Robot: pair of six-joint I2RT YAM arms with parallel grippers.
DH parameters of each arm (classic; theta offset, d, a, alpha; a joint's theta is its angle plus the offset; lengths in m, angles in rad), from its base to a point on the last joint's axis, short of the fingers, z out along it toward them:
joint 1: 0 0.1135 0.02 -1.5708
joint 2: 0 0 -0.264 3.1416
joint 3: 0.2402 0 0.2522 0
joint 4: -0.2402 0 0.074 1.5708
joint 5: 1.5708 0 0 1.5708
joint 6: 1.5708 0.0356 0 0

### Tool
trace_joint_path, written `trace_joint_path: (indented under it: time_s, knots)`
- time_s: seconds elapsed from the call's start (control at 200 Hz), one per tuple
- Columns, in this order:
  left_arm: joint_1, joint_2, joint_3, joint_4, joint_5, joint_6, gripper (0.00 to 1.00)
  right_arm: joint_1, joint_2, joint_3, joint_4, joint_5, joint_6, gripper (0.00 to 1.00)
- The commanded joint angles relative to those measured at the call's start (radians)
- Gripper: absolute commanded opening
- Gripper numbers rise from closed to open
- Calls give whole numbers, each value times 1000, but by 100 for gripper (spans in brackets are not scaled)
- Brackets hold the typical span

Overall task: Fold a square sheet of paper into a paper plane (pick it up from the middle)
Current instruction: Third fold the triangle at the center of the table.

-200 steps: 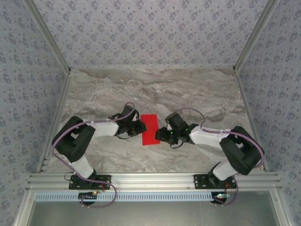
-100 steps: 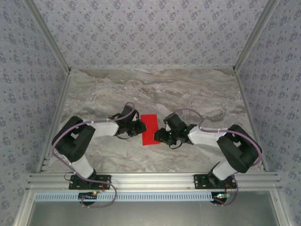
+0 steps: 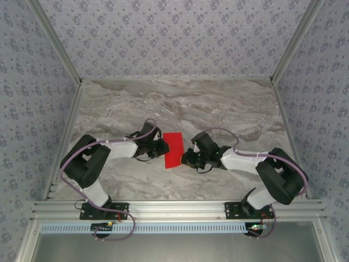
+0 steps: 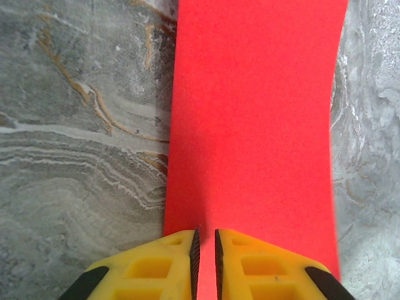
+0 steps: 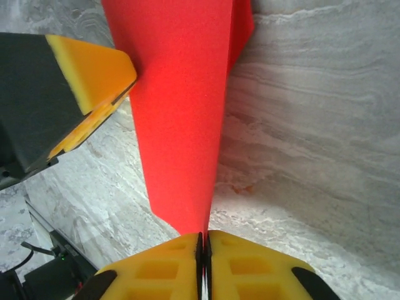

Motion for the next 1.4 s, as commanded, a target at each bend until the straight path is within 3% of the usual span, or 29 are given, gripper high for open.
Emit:
trace_joint_path:
  time_s: [0.0, 0.14, 0.375, 0.819, 1.394]
  knots:
    - [-2, 8, 31, -11, 16, 30, 17, -2, -21, 11, 1, 4, 29, 7]
    - [0, -48, 114, -61, 25, 93, 17, -5, -21, 42, -15, 15, 36, 3]
    - [35, -64, 203, -218, -123, 146, 17, -12, -4, 76, -103, 30, 59, 2]
    - [62, 103, 225, -144, -10, 142, 12, -14, 37, 130, -140, 9, 61, 2]
    - [47, 165, 226, -174, 0, 149, 10, -13, 205, 272, -92, -1, 53, 2]
